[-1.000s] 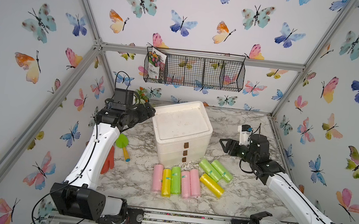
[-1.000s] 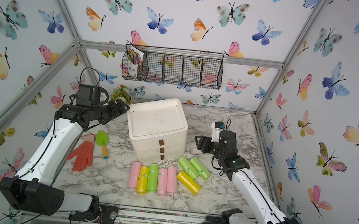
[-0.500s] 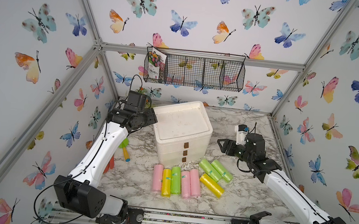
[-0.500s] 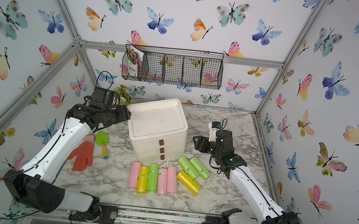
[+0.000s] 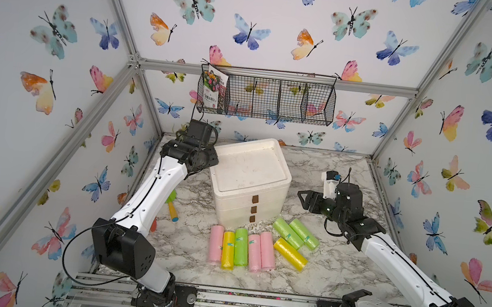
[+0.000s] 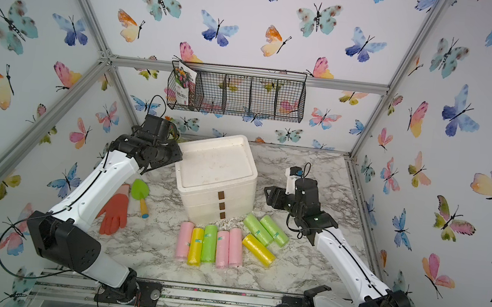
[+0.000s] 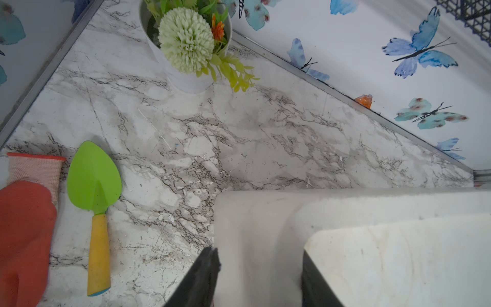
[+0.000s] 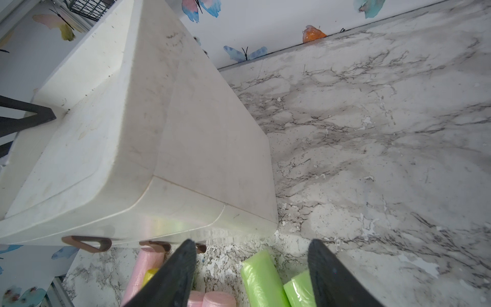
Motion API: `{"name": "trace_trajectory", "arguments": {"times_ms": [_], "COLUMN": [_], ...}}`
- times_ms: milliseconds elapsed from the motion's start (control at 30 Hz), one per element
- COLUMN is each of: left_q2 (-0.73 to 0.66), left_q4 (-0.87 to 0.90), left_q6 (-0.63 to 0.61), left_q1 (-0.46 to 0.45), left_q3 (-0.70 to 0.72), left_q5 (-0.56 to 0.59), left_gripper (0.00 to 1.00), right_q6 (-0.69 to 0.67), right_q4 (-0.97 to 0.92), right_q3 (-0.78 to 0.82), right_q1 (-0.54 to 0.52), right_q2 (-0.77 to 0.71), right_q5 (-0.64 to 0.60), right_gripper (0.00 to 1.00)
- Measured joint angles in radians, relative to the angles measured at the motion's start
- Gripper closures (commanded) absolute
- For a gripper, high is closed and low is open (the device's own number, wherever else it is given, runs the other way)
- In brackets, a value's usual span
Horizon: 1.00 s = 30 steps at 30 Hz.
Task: Sort the rolls of trash bags by color and place them into the drawer
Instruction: Adjust the storage box at the center of the board.
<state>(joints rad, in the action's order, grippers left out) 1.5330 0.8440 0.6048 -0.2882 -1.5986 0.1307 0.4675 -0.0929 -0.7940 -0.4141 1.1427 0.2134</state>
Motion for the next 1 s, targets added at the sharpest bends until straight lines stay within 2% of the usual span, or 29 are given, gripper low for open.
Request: {"name": "trace_trajectory", "arguments": {"times_ms": [67, 200, 267, 333, 700, 1000], "left_q2": [0.005, 0.008, 0.011, 0.013, 0.014, -0.040], "left_q4": [-0.005, -0.009, -0.008, -0.006, -0.020, -0.109], "left_q6": [0.006, 0.013, 0.010, -0.003, 0.045, 0.195], "left_q1": [-0.002, -0.008, -0.012, -0.015, -0.018, -0.021], "left_q3": [-0.007, -0.010, -0.013, -0.014, -0.008, 0.087], "left_q5": [0.003, 0.011, 0.025, 0.036, 0.054, 0.141], "left_gripper": [0.78, 0.84, 0.94, 1.00, 1.00, 1.00], "right_q6": [0.000, 0.000, 0.000, 0.000, 0.000, 0.000], "right_q4": [0.000, 0.000, -0.001, -0.002, -0.015, -0.034], "right_q3": [0.000, 0.000, 0.000, 0.000, 0.000, 0.000], "right_q1": [0.000, 0.000, 0.000, 0.000, 0.000, 0.000], "right_q2": [0.000, 0.000, 0.000, 0.000, 0.000, 0.000], "right_q5": [-0.002, -0.004, -0.004, -0.004, -0.004, 0.001], "right_gripper": [0.30, 0.30, 0.30, 0.30, 0.30, 0.30]}}
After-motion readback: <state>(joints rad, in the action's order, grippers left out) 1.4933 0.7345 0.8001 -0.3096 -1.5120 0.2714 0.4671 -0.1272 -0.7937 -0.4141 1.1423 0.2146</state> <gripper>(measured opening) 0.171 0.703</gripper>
